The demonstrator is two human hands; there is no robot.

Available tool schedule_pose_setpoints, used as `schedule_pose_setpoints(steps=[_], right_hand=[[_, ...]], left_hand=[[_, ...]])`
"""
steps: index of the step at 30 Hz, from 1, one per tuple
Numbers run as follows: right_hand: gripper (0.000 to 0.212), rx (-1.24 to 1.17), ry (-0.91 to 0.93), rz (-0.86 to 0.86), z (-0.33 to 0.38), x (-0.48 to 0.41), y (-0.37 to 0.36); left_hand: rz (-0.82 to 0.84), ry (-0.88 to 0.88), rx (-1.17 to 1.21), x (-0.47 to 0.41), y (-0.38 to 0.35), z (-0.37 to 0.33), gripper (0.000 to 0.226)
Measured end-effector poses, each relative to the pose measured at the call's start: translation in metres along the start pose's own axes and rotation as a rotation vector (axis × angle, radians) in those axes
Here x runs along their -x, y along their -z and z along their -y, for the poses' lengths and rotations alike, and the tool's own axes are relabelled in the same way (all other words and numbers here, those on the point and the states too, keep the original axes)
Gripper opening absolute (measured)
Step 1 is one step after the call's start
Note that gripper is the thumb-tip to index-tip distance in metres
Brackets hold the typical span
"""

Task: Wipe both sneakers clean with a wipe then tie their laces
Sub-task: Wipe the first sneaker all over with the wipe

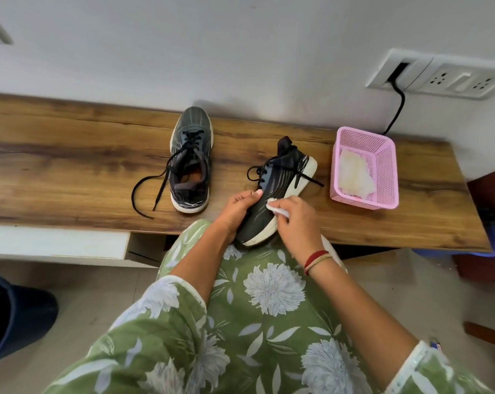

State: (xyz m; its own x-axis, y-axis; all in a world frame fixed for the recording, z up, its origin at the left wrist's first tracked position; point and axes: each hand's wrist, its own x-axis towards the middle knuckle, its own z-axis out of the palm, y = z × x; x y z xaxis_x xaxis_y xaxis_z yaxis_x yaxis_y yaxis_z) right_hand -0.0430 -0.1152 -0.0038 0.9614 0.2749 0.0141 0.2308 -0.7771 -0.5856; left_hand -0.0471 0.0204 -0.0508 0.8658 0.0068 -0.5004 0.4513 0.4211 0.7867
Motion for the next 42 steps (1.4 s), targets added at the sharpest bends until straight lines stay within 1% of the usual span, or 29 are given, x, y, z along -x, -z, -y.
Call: schedule_pose_setpoints(steps=[3,4,5,7,8,9,12,16,18,20,21,22,24,25,26,29,33,35,36,37,38,39,40,41,42], right_hand=[[0.022,-0.001,0.102,0.153,0.005,0.02,0.003],[0.022,-0.021,0.096,0.173,0.005,0.019,0.007],[0.022,-0.066,0.042,0.149,0.003,0.012,0.013],[0.021,-0.134,-0.096,0.016,-0.004,-0.007,0.022],[0.02,-0.116,-0.122,-0.042,-0.007,-0.014,0.024],[0.019,-0.07,-0.123,-0.054,-0.008,-0.019,0.023],[0.021,0.041,-0.094,0.006,-0.004,-0.013,0.009],[0.024,0.078,-0.035,-0.035,0.008,0.013,-0.006],[0.025,0.105,0.028,0.006,0.017,0.03,-0.011],[0.025,0.083,0.098,0.055,0.021,0.042,-0.012],[0.025,0.031,0.077,0.064,0.017,0.04,-0.01],[0.024,-0.044,0.014,0.032,0.012,0.035,-0.007],[0.022,-0.158,-0.138,-0.095,-0.001,0.018,0.0],[0.021,-0.148,-0.168,-0.139,-0.005,0.01,0.003],[0.02,-0.112,-0.162,-0.143,-0.007,0.006,0.003],[0.022,0.018,-0.079,-0.033,-0.003,0.014,-0.002],[0.024,0.146,0.076,0.029,0.008,0.038,-0.007],[0.023,0.152,0.147,0.13,0.012,0.047,-0.003],[0.023,0.124,0.161,0.199,0.012,0.047,0.001],[0.022,0.076,0.136,0.247,0.01,0.043,0.007],[0.022,0.013,0.083,0.245,0.008,0.036,0.012],[0.022,-0.033,0.021,0.174,0.003,0.026,0.015],[0.022,-0.036,-0.026,0.076,-0.002,0.017,0.017],[0.022,0.003,-0.055,0.017,-0.006,0.011,0.016],[0.021,0.039,-0.06,0.005,-0.008,0.01,0.014]], left_hand=[[0.018,-0.019,-0.005,0.0,-0.001,0.002,0.024],[0.022,-0.021,-0.01,0.001,-0.002,0.002,0.024],[0.023,-0.021,-0.017,0.002,-0.002,0.002,0.025],[0.004,-0.01,-0.041,0.003,-0.003,0.001,0.024],[-0.009,-0.012,-0.044,0.003,-0.003,0.001,0.024],[-0.015,-0.018,-0.04,0.003,-0.002,0.001,0.023],[-0.01,-0.017,-0.025,0.005,-0.001,0.0,0.024],[-0.011,-0.049,-0.038,0.008,-0.003,0.0,0.027],[-0.002,-0.053,-0.026,0.009,-0.004,0.0,0.031],[0.014,-0.03,-0.009,0.01,-0.004,0.0,0.032],[0.022,-0.018,-0.008,0.01,-0.004,0.0,0.032],[0.028,-0.009,-0.011,0.011,-0.004,0.0,0.031],[0.019,0.003,-0.02,0.013,-0.005,-0.001,0.027],[0.01,0.006,-0.023,0.014,-0.006,-0.002,0.026],[0.005,0.008,-0.023,0.014,-0.007,-0.002,0.025],[0.001,0.019,-0.006,0.015,-0.006,-0.003,0.026],[0.012,0.006,0.006,0.016,-0.008,-0.004,0.025],[0.023,0.016,-0.007,0.016,-0.008,-0.003,0.027],[0.029,0.025,-0.016,0.017,-0.008,-0.003,0.028],[0.034,0.037,-0.03,0.017,-0.008,-0.002,0.028],[0.031,0.051,-0.04,0.017,-0.007,-0.003,0.028],[0.02,0.061,-0.038,0.017,-0.007,-0.003,0.028],[0.004,0.063,-0.034,0.017,-0.007,-0.004,0.029],[-0.007,0.059,-0.029,0.017,-0.008,-0.004,0.03],[-0.01,0.055,-0.029,0.018,-0.008,-0.005,0.031]])
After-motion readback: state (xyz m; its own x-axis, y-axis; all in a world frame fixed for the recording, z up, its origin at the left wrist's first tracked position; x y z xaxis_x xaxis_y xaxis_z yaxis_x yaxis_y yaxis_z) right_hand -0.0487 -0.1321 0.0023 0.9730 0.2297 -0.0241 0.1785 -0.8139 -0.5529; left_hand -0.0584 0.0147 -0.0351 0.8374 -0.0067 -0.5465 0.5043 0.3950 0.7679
